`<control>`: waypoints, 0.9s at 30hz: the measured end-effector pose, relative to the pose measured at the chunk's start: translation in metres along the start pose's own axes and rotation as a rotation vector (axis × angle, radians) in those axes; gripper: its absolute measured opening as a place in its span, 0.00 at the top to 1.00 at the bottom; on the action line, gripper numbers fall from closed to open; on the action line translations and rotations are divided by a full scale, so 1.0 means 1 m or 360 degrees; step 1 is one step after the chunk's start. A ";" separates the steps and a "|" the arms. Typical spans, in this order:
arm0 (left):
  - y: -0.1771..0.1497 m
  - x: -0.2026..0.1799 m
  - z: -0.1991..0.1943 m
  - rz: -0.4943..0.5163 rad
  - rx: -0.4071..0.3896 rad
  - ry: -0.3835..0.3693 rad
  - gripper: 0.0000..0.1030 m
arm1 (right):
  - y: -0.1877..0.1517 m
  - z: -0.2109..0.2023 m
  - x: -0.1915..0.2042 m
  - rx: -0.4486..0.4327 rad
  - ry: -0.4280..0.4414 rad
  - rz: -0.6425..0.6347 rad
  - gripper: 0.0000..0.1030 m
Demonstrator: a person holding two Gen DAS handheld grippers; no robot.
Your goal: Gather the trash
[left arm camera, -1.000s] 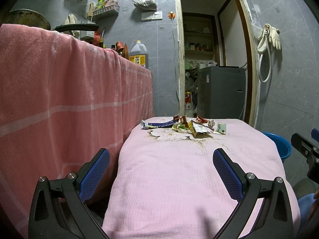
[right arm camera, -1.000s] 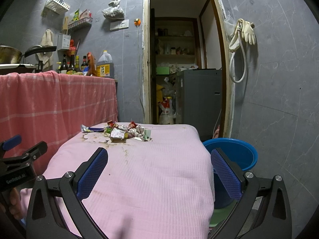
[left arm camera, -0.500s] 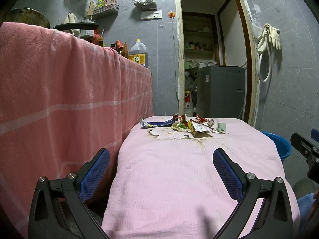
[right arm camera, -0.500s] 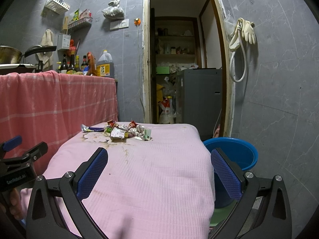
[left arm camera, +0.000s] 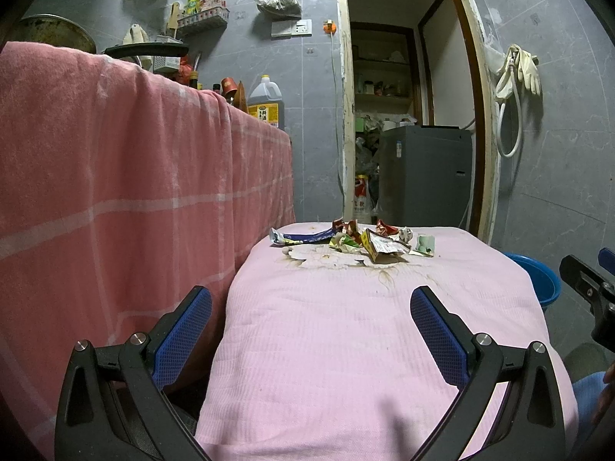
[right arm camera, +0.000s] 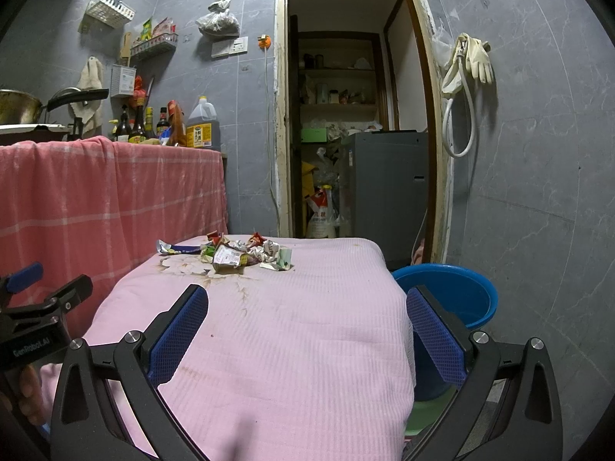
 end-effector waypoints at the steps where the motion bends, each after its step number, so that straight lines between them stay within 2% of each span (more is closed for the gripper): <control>1: 0.000 0.000 0.000 0.0001 0.0001 0.0000 0.02 | 0.000 0.000 0.000 0.0000 -0.0002 -0.0002 0.00; 27: -0.002 -0.002 0.000 0.0002 0.0008 -0.0001 0.02 | -0.001 0.001 0.000 0.0002 0.0000 0.0002 0.00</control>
Point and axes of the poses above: each gripper's, at about its wrist camera, not at the fingertips, and z roughly the way its jaws point, x to its left, y to its top, the point moved 8 cm from there along z, roughly the way its jaws point, and after that the axes turned 12 degrees about -x, right-handed, at the moved point
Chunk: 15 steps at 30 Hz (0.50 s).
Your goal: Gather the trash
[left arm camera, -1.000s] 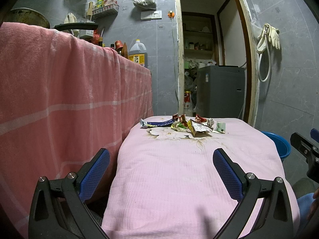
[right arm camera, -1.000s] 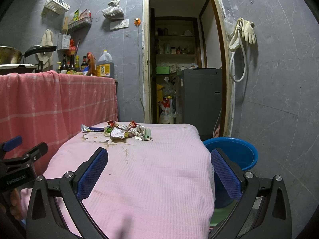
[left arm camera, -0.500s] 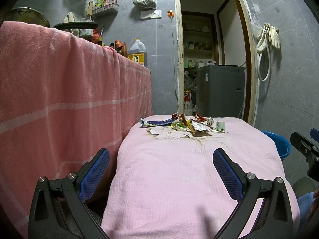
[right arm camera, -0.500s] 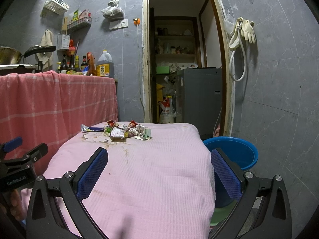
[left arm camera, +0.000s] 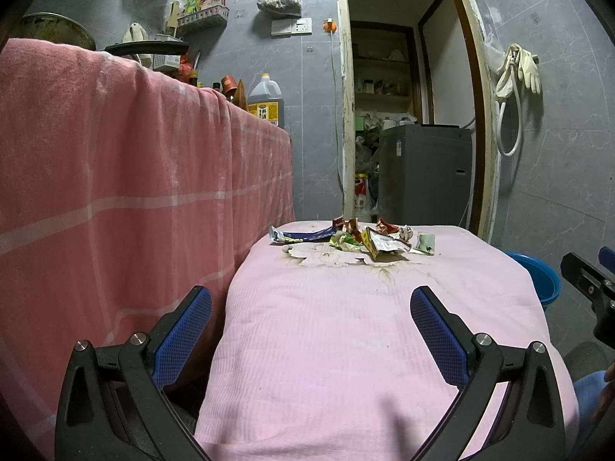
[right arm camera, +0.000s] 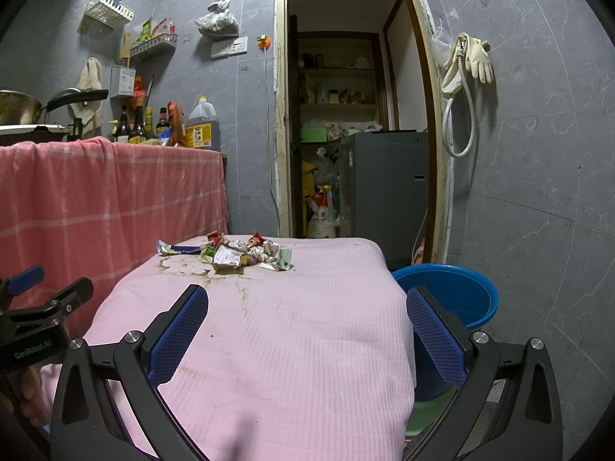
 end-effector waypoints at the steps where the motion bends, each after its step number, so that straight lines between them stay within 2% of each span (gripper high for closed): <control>1: 0.000 0.000 0.000 0.0001 0.0002 -0.0001 0.02 | 0.000 0.000 0.000 0.0000 0.0000 0.0000 0.00; 15: -0.002 0.001 0.005 -0.0011 0.0006 -0.0012 0.02 | 0.000 0.001 0.002 -0.0003 0.0001 0.0003 0.00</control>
Point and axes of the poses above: each gripper's, at about its wrist camera, not at the fingertips, and z roughly the way its jaws point, x to its left, y to its top, the point moved 8 cm from there along z, roughly the way its jaws point, and after that the axes turned 12 degrees about -x, right-handed, at the moved point
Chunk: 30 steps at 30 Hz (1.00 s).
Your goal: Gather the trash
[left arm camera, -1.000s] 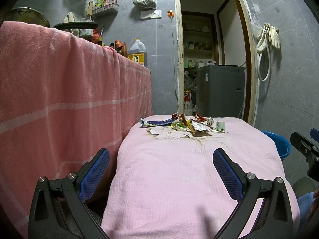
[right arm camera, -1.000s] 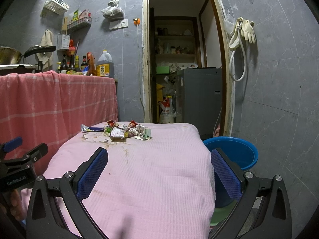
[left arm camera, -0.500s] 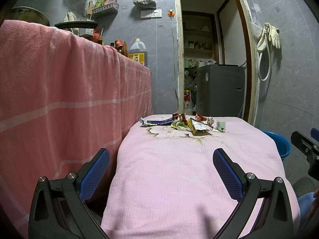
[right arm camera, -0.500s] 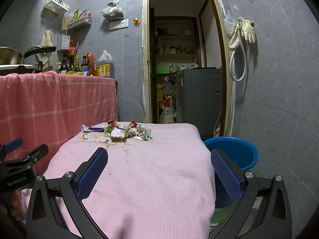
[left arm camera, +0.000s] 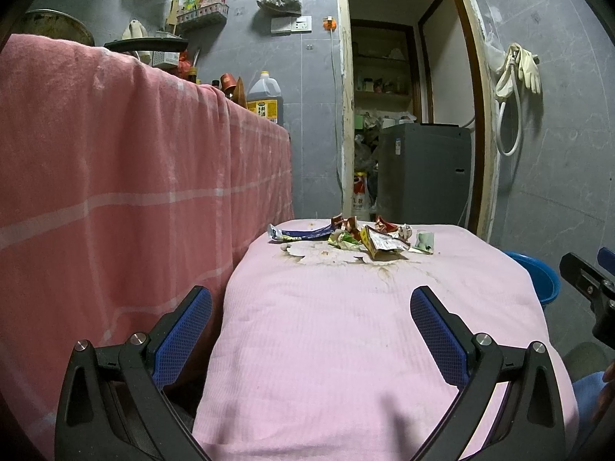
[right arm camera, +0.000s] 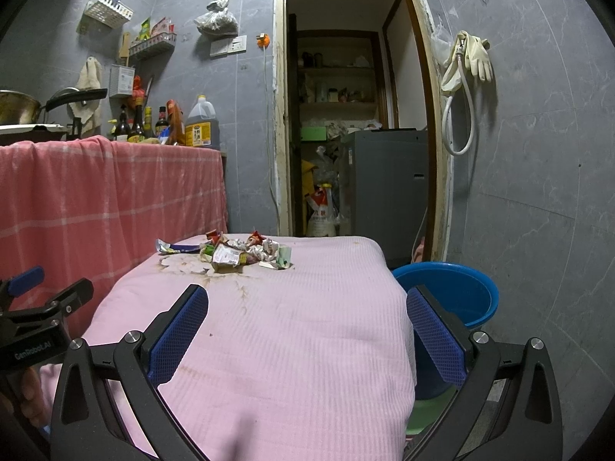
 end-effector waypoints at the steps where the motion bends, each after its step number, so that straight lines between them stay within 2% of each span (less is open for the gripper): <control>1: 0.002 0.000 0.001 -0.0001 -0.0005 -0.0007 0.02 | 0.001 0.001 0.000 -0.0005 0.0005 0.0000 0.00; 5: 0.010 -0.002 0.007 0.0022 -0.0047 -0.0010 0.02 | 0.008 0.007 0.008 -0.0046 0.0033 -0.0015 0.00; 10: 0.031 -0.008 0.025 0.0042 -0.0119 -0.0039 0.02 | 0.027 0.031 -0.001 -0.0127 0.0085 -0.0041 0.00; 14: 0.041 -0.016 0.050 0.0045 -0.0091 -0.0107 0.02 | 0.040 0.053 -0.003 -0.0188 0.0109 -0.0133 0.00; 18: 0.045 -0.025 0.085 0.0040 -0.0007 -0.0157 0.02 | 0.047 0.082 -0.012 -0.0196 0.0157 -0.0126 0.00; 24: 0.047 -0.036 0.138 0.0028 0.0098 -0.0211 0.02 | 0.046 0.133 -0.032 -0.0138 0.0189 -0.0106 0.00; 30: 0.034 -0.041 0.186 -0.0005 0.0275 -0.0286 0.02 | 0.024 0.184 -0.037 0.0087 0.0296 -0.0086 0.00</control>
Point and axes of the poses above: each gripper's, at about its wrist camera, not at the fingertips, and z roughly the way its jaws point, x to its left, y to its top, the point moved 8 cm from there along z, roughly the way its jaws point, and after that the axes turned 12 degrees about -x, right-handed, at the moved point
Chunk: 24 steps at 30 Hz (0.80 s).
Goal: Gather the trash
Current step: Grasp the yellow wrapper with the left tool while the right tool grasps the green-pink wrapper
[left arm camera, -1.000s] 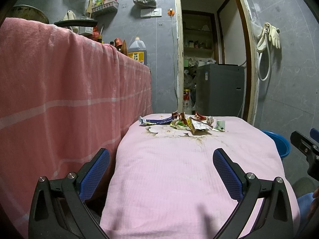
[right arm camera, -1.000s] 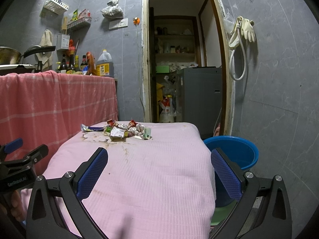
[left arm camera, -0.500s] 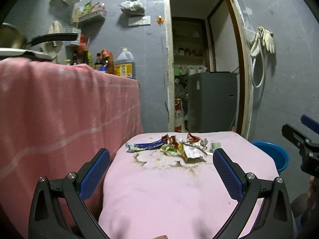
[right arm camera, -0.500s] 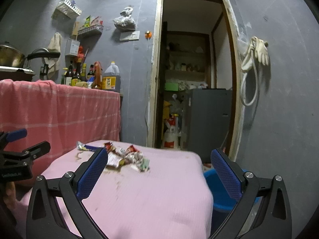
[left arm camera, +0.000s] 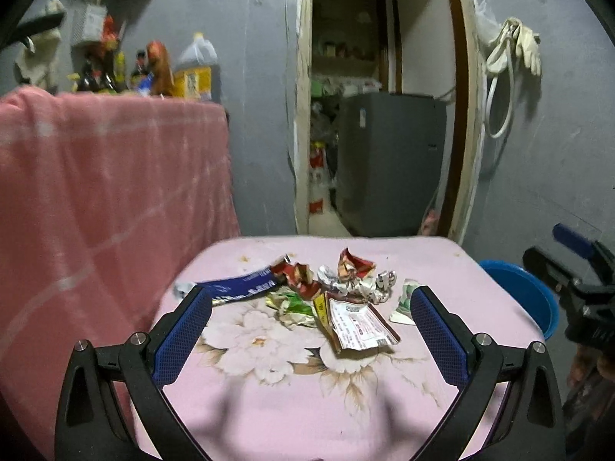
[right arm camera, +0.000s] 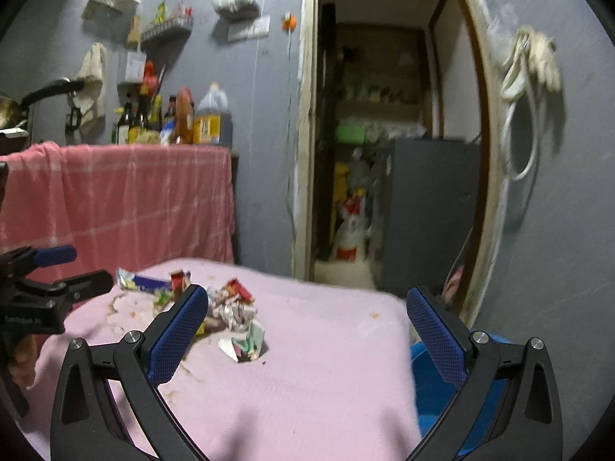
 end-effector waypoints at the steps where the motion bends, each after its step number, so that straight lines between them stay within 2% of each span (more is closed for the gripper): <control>1: -0.003 0.002 0.007 -0.0017 0.0043 -0.0012 0.02 | -0.005 0.007 0.000 0.0049 0.0037 0.0012 0.00; 6: -0.019 0.002 0.032 -0.0045 0.0200 -0.0065 0.06 | -0.032 0.029 0.000 0.0243 0.0134 -0.0006 0.00; 10: -0.031 -0.002 0.045 -0.0058 0.0317 -0.0124 0.24 | -0.049 0.042 0.006 0.0373 0.0214 -0.0045 0.00; 14: -0.042 0.001 0.055 -0.0208 0.0439 -0.0182 0.46 | -0.073 0.057 0.014 0.0549 0.0293 -0.0056 0.17; 17: -0.049 0.005 0.059 -0.0291 0.0514 -0.0211 0.56 | -0.087 0.069 0.023 0.0665 0.0348 -0.0045 0.24; 22: -0.052 0.009 0.061 -0.0370 0.0590 -0.0260 0.58 | -0.098 0.084 0.039 0.0772 0.0427 -0.0057 0.28; 24: -0.051 0.011 0.061 -0.0413 0.0621 -0.0273 0.58 | -0.099 0.091 0.042 0.0813 0.0460 -0.0043 0.34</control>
Point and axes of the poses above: each gripper's, at about its wrist camera, not at the fingertips, and z roughly the way its jaws point, x to its left, y to its top, the point moved 8 cm from there along z, roughly the way its jaws point, and after that the axes turned 12 degrees about -x, right-handed, at the moved point
